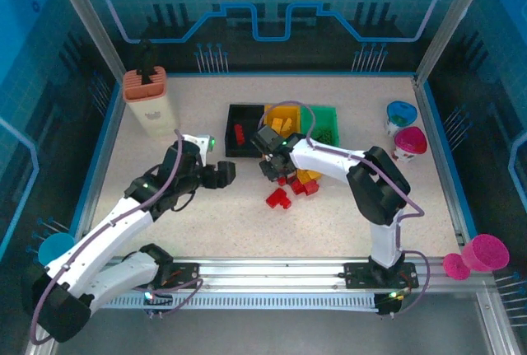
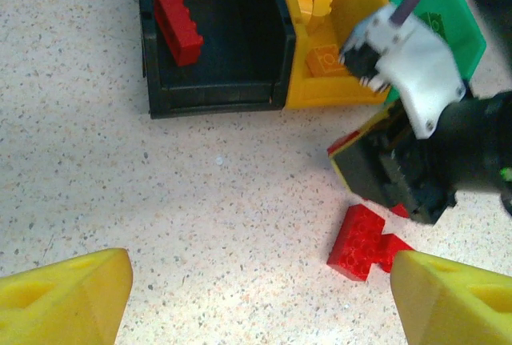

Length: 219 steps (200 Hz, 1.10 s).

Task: Sort the legos into containers by color
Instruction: Pick up the lego from the center of the table, then place the lego in the container.

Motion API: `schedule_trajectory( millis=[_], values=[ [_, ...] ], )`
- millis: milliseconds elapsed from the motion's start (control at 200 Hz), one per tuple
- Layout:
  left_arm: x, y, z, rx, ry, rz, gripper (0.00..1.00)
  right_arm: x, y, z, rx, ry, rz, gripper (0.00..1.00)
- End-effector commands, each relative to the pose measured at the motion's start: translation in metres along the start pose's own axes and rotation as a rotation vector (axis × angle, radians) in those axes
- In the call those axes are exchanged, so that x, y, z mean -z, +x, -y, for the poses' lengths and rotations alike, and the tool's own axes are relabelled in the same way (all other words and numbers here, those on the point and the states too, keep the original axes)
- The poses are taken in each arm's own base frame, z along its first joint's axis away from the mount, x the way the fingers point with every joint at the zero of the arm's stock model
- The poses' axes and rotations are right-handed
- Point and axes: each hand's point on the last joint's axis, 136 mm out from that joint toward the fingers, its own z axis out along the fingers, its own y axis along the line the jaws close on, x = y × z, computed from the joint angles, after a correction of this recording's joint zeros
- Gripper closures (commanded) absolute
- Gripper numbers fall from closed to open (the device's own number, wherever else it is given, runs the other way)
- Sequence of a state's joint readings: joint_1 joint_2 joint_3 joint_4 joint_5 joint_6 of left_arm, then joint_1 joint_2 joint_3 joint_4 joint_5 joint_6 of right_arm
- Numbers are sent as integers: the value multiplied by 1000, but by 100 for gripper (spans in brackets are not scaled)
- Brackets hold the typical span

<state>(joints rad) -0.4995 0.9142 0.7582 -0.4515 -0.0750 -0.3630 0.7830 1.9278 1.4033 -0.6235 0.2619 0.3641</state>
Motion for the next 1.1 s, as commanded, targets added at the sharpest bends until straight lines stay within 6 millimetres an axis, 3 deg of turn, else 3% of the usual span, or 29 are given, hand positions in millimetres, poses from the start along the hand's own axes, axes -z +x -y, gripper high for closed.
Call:
schedule_trajectory(
  millis=[0, 100, 220, 540, 765, 835, 860, 986, 1046, 1091],
  values=[
    [2, 16, -2, 9, 3, -31, 15, 47, -40, -11, 16, -51, 128, 78],
    [5, 23, 0, 12, 11, -39, 15, 62, -67, -14, -2, -88, 189, 78],
    [7, 33, 0, 12, 12, -52, 15, 67, -98, -9, -56, -117, 224, 78],
    [16, 41, 3, 27, 31, -50, 15, 49, -159, 2, -173, -194, 235, 78],
    [17, 42, 10, 36, 55, -47, 16, 21, -178, 5, -226, -214, 213, 78],
    [18, 42, 12, 35, 64, -47, 16, 22, -182, 5, -239, -223, 220, 77],
    [18, 42, 13, 34, 65, -48, 16, 9, -179, 4, -238, -219, 197, 77],
    [20, 43, 16, 27, 71, -53, 16, 4, -182, 6, -252, -228, 197, 75],
    [21, 43, 18, 23, 75, -52, 16, 5, -184, 7, -256, -237, 198, 71],
    [21, 42, 19, 19, 75, -54, 16, 8, -186, 7, -253, -239, 202, 62]
  ],
)
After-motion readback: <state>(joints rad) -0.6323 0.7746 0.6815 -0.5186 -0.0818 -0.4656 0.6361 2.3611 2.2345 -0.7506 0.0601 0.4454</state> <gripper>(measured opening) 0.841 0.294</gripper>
